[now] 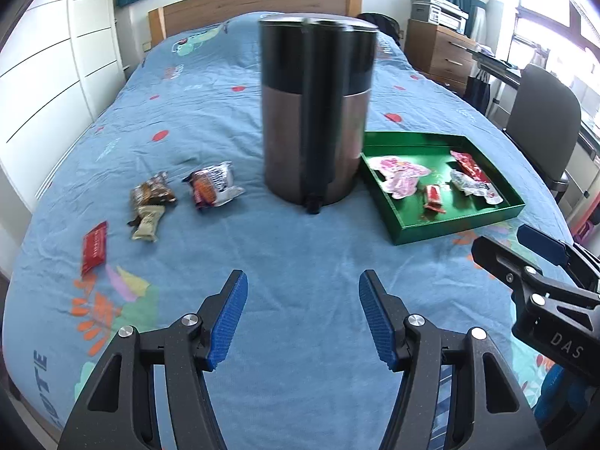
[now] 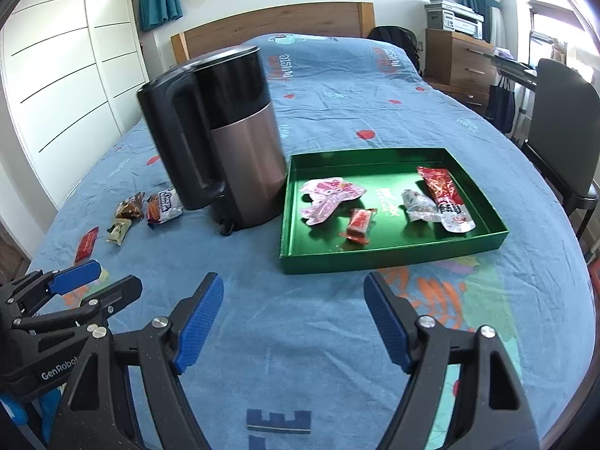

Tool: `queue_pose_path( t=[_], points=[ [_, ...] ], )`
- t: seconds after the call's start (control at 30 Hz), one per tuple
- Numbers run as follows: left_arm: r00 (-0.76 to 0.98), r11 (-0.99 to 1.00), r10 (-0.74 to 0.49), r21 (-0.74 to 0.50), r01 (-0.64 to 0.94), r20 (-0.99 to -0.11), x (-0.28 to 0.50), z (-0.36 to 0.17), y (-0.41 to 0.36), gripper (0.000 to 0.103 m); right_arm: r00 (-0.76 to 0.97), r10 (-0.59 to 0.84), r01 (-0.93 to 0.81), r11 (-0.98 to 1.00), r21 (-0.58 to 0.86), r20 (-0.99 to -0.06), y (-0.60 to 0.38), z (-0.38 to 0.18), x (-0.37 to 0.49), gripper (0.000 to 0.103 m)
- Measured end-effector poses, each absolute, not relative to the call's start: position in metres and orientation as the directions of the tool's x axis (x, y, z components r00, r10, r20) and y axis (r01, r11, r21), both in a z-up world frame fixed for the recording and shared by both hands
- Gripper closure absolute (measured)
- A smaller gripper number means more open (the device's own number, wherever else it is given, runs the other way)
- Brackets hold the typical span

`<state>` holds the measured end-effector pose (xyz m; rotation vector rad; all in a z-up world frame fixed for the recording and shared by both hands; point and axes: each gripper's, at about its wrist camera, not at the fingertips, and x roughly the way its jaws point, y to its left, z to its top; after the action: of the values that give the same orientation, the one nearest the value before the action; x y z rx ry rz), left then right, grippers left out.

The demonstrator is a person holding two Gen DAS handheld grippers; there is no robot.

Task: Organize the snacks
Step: 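Move both open tools back toward the remaining snacks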

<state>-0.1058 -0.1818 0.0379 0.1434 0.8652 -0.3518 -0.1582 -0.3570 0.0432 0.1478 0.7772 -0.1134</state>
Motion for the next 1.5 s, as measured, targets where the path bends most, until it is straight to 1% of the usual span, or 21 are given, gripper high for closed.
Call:
queue_pose_path(
  t=[0.4, 1.0, 1.5],
  points=[
    [0.609, 0.960, -0.200, -0.029, 0.280, -0.767, -0.103, 0.029, -0.126, 0.047, 0.705, -0.013, 0.115, 0.989, 0.096, -0.709, -0.313, 0.042, -0.157, 0.000],
    [0.609, 0.983, -0.138, -0.032, 0.181, -0.781, -0.089, 0.010, -0.058, 0.047, 0.697, 0.025, 0.033, 0.997, 0.067, -0.716, -0.248, 0.041, -0.134, 0.000],
    [0.587, 0.992, -0.105, -0.041, 0.121, -0.803, -0.071, -0.010, -0.009, 0.047, 0.645, 0.056, -0.010, 0.998, 0.065, -0.762, -0.204, 0.013, -0.114, 0.000]
  ],
)
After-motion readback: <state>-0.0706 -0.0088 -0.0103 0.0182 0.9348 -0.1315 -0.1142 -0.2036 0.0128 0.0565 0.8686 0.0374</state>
